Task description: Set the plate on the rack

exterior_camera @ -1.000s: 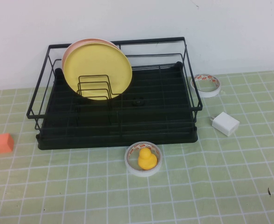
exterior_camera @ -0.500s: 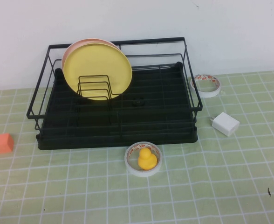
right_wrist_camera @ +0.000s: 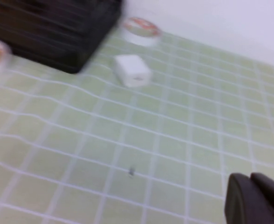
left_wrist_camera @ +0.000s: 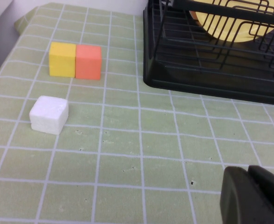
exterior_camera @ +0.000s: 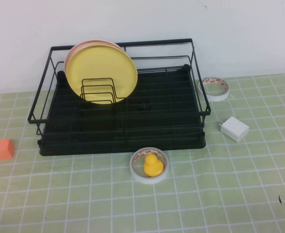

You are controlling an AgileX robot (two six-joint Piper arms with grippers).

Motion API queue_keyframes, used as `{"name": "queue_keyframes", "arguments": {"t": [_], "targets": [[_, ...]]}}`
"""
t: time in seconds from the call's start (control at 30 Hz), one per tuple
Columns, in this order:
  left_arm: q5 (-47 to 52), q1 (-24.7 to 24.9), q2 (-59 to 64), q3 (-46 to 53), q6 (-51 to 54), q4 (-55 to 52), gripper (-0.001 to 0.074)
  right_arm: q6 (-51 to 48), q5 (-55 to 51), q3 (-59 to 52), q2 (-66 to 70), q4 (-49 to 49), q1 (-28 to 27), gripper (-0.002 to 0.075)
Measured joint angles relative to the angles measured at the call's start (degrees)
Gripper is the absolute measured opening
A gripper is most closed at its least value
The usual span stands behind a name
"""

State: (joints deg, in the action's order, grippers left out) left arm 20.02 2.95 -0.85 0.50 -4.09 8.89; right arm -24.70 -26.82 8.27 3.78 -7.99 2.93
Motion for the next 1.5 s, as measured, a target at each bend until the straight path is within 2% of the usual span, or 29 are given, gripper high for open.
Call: {"name": "queue_keyframes", "arguments": {"t": [0.13,0.4,0.63,0.73,1.3,1.5], "targets": [[0.0,0.0,0.0,0.0,0.0,0.0,-0.0001,0.0,3.3,-4.9,-1.2,-0.1,-3.8,0.0000],[0.0,0.0,0.0,0.0,0.0,0.0,-0.0001,0.8,2.4,-6.5,-1.2,-1.6,-4.1,0.0000],[0.0,0.0,0.0,0.0,-0.2,0.0,-0.0001,21.3,3.7,-8.7,-4.2,7.2,-5.0,0.0000],[0.0,0.0,0.0,0.0,-0.2,-0.1,-0.0001,25.5,5.4,-9.1,-4.5,9.0,-5.7,0.0000],[0.0,0.0,0.0,0.0,-0.2,-0.1,-0.0001,27.1,6.2,-9.2,-4.5,11.1,-6.0,0.0000],[0.0,0.0,0.0,0.0,-0.2,-0.1,-0.0001,27.1,6.2,-9.2,-4.5,11.3,-4.4,0.0000]]}}
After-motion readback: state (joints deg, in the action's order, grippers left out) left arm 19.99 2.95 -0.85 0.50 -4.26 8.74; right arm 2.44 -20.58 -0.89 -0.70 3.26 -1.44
